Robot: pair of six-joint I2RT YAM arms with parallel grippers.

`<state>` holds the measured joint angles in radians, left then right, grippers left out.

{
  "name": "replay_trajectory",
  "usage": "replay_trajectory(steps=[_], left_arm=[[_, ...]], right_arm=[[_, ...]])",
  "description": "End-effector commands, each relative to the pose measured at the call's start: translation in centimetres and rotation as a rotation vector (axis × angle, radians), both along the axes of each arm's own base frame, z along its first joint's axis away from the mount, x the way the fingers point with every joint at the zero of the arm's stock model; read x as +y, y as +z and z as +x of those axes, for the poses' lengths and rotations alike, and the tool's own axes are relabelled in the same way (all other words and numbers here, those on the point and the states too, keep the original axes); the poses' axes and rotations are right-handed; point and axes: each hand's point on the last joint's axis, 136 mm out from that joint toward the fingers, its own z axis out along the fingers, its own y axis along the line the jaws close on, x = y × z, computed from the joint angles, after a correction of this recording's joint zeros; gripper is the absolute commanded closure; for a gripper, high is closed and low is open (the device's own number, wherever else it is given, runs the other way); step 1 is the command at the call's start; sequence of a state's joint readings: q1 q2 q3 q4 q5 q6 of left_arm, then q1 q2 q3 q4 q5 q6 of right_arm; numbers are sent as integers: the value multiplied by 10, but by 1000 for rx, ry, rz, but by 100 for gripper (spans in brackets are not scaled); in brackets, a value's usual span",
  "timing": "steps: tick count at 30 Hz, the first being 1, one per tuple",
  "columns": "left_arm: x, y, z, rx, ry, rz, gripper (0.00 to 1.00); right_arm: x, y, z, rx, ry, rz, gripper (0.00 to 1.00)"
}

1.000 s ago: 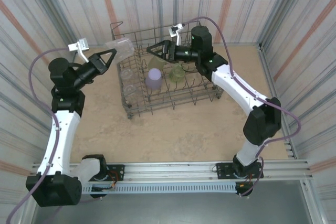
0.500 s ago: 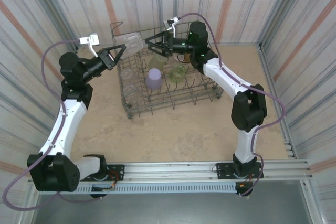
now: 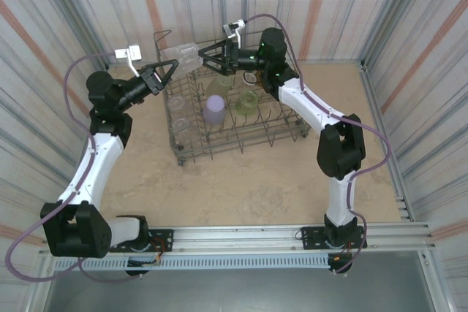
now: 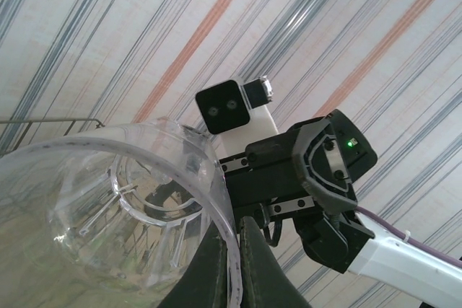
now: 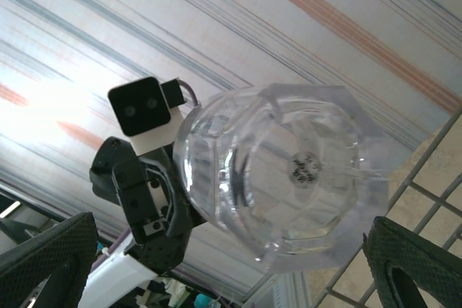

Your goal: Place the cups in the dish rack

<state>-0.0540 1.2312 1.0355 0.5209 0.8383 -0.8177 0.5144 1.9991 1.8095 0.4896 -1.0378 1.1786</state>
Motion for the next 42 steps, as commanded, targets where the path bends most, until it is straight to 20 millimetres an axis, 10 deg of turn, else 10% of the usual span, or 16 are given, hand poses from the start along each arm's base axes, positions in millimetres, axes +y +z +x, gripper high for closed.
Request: replay_trajectory(steps=[1, 17, 30, 42], left_arm=[[-6, 25, -9, -90, -28, -16, 100], [-19, 19, 4, -63, -68, -52, 100], [-30, 13, 7, -37, -83, -40, 99], [-24, 5, 11, -9, -13, 19, 36]], right_arm=[[1, 1, 7, 12, -13, 7, 1], [5, 8, 9, -6, 1, 42, 8], [1, 15, 13, -39, 7, 101, 52], [-9, 6, 30, -66, -41, 83, 57]])
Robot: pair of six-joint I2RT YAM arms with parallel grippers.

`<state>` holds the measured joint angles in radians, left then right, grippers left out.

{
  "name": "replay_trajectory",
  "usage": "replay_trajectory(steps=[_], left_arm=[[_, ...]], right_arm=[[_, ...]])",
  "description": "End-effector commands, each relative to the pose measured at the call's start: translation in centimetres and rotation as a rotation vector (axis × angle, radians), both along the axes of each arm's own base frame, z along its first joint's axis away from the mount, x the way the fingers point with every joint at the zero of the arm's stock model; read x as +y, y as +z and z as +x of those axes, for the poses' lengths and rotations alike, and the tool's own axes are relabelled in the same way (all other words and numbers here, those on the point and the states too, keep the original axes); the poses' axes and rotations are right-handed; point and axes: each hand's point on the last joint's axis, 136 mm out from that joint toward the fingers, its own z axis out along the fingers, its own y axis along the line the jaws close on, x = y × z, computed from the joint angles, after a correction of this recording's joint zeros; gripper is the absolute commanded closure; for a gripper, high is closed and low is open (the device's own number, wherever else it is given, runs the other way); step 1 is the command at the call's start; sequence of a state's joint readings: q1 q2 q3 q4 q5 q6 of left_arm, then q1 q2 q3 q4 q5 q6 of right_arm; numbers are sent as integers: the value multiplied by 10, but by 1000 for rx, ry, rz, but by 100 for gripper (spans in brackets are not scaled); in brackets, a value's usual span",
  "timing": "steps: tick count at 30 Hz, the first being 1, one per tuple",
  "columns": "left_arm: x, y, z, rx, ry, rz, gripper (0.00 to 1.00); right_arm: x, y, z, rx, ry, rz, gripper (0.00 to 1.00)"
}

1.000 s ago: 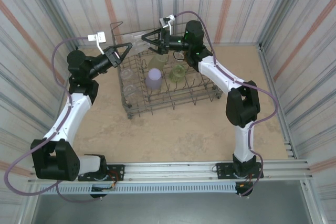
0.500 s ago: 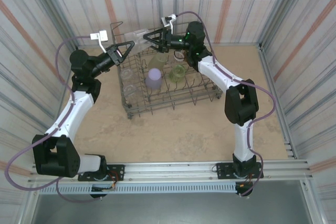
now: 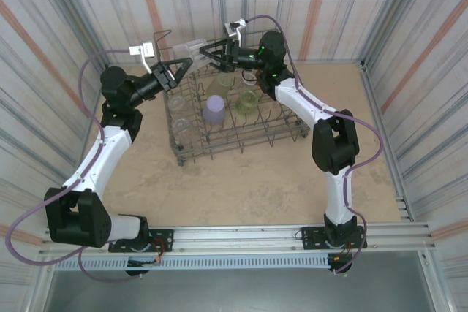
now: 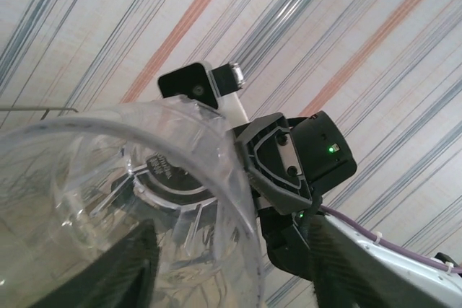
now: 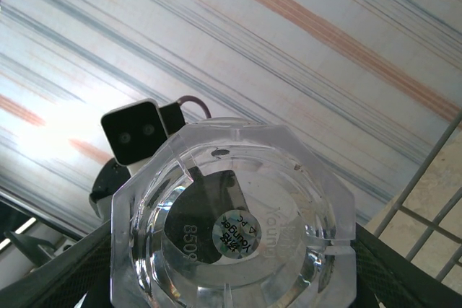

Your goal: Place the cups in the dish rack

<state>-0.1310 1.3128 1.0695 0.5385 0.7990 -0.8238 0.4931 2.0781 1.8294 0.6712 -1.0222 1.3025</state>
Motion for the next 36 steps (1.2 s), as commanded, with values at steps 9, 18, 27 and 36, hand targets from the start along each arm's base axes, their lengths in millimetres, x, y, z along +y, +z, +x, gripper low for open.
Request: replay_trajectory(steps=[9, 18, 27, 36], left_arm=[[15, 15, -5, -30, 102, 91, 1], [48, 14, -9, 45, 230, 131, 1], [84, -8, -19, 185, 447, 291, 1], [102, -45, -12, 267, 506, 352, 1]], right_arm=[[-16, -24, 33, -133, -117, -99, 58], [-15, -47, 56, -265, -221, -301, 58], [1, -89, 76, -507, -333, -594, 58], [36, -126, 84, -637, -355, -720, 59]])
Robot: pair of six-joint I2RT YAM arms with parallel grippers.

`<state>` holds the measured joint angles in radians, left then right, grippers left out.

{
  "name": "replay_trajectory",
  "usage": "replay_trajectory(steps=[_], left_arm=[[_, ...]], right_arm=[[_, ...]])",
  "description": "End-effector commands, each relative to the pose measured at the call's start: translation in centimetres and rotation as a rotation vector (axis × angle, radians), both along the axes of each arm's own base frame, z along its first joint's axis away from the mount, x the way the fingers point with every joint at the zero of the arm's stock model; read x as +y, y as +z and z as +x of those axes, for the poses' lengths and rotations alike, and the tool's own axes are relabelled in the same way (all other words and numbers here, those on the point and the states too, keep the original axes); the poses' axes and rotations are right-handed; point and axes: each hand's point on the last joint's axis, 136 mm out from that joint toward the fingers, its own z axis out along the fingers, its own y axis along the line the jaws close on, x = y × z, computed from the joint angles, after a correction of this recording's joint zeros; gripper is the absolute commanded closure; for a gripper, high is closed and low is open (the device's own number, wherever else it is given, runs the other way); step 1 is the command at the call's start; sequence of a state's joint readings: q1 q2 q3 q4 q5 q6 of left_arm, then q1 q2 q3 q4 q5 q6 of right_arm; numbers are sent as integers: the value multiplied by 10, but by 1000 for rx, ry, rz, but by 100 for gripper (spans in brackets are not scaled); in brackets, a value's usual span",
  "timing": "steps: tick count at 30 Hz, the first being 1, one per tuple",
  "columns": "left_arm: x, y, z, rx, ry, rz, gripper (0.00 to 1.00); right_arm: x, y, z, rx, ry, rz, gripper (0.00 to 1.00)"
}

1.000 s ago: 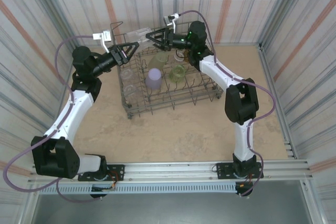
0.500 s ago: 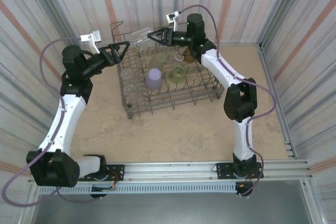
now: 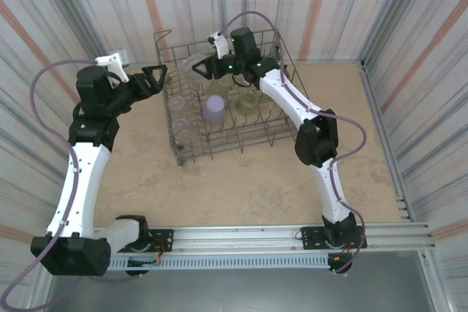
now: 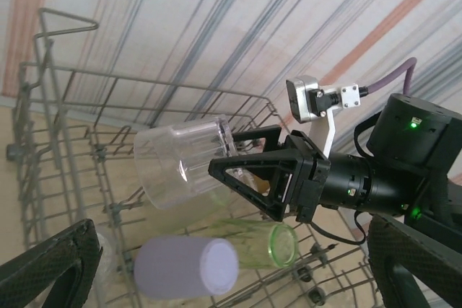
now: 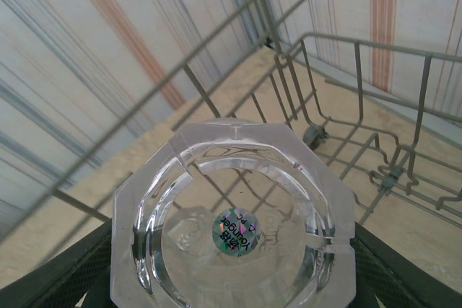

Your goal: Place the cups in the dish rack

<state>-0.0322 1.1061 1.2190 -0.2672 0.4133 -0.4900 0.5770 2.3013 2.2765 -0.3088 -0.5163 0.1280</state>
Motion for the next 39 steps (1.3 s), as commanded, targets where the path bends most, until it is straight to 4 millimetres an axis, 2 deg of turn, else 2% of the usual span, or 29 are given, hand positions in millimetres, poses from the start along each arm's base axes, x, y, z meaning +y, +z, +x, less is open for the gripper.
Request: replay_trajectory(steps=[1, 7, 21, 30, 39], left_arm=[[10, -23, 3, 56, 31, 41, 1], [11, -36, 8, 77, 23, 35, 1], [11, -61, 14, 124, -2, 23, 1], [11, -69, 17, 142, -16, 11, 1], [11, -76, 19, 161, -28, 11, 1]], right_arm=[[7, -7, 8, -106, -25, -82, 59], [24, -27, 15, -147, -58, -132, 60], [58, -37, 27, -234, -101, -108, 59], [78, -48, 25, -252, -99, -98, 59], [90, -71, 19, -288, -105, -185, 59]])
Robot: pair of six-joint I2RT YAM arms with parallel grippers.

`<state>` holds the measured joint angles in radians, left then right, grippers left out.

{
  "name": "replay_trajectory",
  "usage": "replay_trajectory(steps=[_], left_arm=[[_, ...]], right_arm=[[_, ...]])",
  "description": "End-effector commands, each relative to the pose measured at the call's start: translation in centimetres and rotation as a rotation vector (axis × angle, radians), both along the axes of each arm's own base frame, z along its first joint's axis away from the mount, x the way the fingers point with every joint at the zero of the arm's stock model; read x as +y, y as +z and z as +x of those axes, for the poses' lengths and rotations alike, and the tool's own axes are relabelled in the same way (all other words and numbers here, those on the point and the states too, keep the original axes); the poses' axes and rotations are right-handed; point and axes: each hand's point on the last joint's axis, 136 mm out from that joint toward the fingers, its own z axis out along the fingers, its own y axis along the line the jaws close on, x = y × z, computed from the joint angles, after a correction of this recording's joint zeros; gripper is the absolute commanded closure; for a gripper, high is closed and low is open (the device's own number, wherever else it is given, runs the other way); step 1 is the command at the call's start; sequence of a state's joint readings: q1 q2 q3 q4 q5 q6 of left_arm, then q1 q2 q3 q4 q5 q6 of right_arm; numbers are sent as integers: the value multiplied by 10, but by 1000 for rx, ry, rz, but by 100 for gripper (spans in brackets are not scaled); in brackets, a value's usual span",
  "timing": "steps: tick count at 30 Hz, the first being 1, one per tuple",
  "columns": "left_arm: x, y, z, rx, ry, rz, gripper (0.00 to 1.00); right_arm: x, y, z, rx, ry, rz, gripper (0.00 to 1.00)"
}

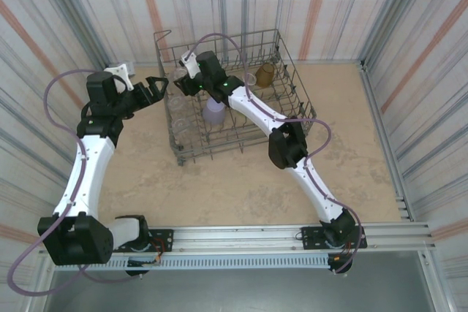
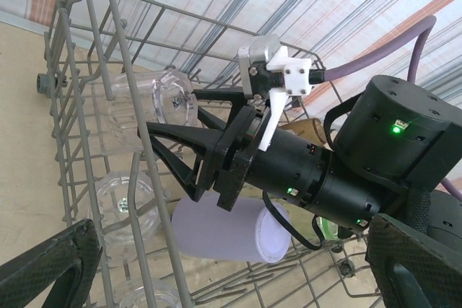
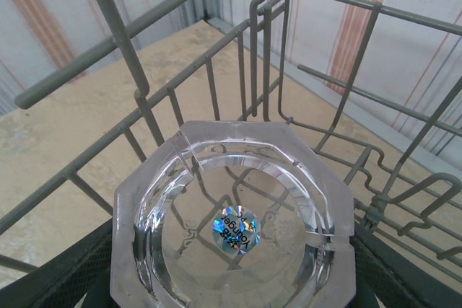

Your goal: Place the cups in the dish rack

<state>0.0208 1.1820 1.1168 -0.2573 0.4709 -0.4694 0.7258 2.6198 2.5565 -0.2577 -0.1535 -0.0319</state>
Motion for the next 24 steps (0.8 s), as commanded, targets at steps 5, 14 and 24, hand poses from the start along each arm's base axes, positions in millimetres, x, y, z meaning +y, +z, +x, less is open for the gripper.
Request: replay_trajectory(steps=[5, 14, 24], left_arm=[[0, -9, 1, 7, -20, 9, 1], [0, -13, 3, 22, -28, 3, 1], [-1, -21, 3, 43, -34, -5, 1]], right_arm=[[17, -4, -11, -82, 19, -69, 59], [18, -22, -14, -80, 14, -133, 58], [19, -47, -14, -111, -3, -221, 54]])
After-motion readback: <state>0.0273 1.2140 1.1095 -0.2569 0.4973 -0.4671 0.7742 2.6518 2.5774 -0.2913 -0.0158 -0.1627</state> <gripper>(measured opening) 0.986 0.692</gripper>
